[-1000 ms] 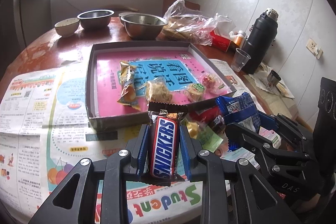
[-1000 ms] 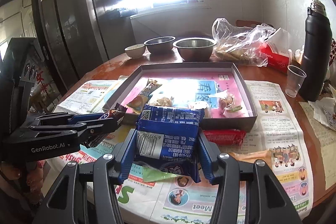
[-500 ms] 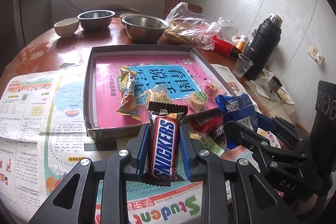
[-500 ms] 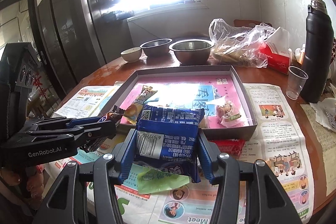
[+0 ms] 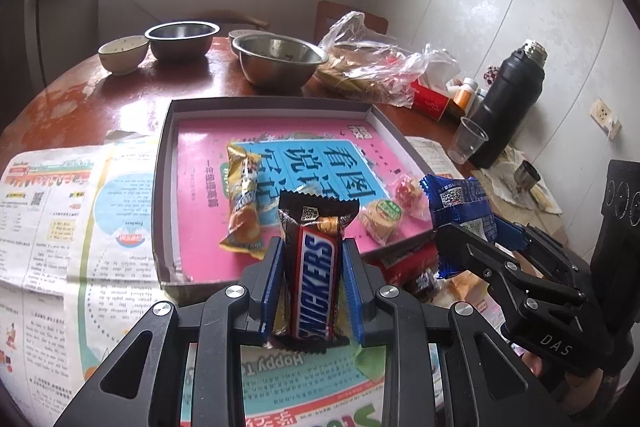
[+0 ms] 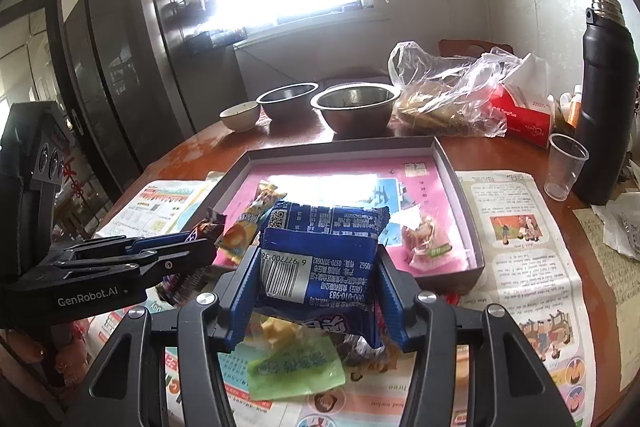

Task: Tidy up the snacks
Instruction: 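Lift both held snacks and carry them over the pink-lined tray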

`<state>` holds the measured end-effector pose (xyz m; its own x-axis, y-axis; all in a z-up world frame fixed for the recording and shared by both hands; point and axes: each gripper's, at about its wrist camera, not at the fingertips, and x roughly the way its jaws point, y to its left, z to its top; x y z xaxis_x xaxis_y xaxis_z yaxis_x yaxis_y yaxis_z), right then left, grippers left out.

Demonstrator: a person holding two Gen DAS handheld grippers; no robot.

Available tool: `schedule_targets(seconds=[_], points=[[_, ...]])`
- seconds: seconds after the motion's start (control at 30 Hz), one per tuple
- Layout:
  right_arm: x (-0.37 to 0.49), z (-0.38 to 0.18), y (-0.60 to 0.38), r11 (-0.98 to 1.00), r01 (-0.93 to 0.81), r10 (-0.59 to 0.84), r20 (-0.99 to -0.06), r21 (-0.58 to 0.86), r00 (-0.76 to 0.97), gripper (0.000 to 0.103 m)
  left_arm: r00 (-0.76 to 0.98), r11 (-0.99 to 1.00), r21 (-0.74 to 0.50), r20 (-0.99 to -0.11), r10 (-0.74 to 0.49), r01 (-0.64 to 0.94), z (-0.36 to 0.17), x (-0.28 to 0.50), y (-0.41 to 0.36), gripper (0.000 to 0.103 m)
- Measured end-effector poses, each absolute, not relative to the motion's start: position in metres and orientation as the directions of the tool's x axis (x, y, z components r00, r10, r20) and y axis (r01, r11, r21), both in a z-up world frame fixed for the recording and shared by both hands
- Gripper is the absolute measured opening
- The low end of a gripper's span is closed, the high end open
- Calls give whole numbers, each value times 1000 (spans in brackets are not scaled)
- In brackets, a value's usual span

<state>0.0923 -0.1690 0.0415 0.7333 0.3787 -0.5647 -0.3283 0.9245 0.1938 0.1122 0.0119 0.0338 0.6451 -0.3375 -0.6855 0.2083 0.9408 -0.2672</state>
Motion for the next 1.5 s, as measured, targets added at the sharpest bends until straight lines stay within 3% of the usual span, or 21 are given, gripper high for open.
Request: schedule_targets(seconds=[0.3, 0.57, 0.7, 0.97, 1.1, 1.27, 1.43, 1.5], points=[[107, 47, -171, 929, -318, 370, -551, 192, 748, 54, 664, 938, -277, -665, -343, 207, 39, 128, 14, 28], [120, 41, -180, 937, -283, 349, -565, 205, 748, 54, 599, 938, -310, -725, -339, 155, 15, 128, 30, 27], [123, 38, -184, 935, -277, 354, -567, 221, 744, 54, 563, 951, -264, -766, -309, 161, 6, 114, 25, 33], [120, 34, -189, 931, -278, 364, -568, 235, 738, 54, 495, 960, -217, -823, -278, 179, -18, 96, 1, 33], [118, 34, -193, 929, -275, 368, -566, 246, 737, 54, 487, 964, -206, -832, -264, 171, -21, 94, -7, 43], [115, 34, -198, 927, -274, 372, -558, 255, 742, 54, 477, 970, -180, -846, -239, 166, -27, 92, -18, 46], [115, 33, -201, 925, -275, 377, -557, 262, 740, 54, 493, 976, -131, -846, -203, 177, -27, 90, -25, 45], [115, 32, -201, 925, -274, 377, -558, 261, 739, 54, 501, 976, -111, -844, -192, 186, -27, 90, -27, 36]])
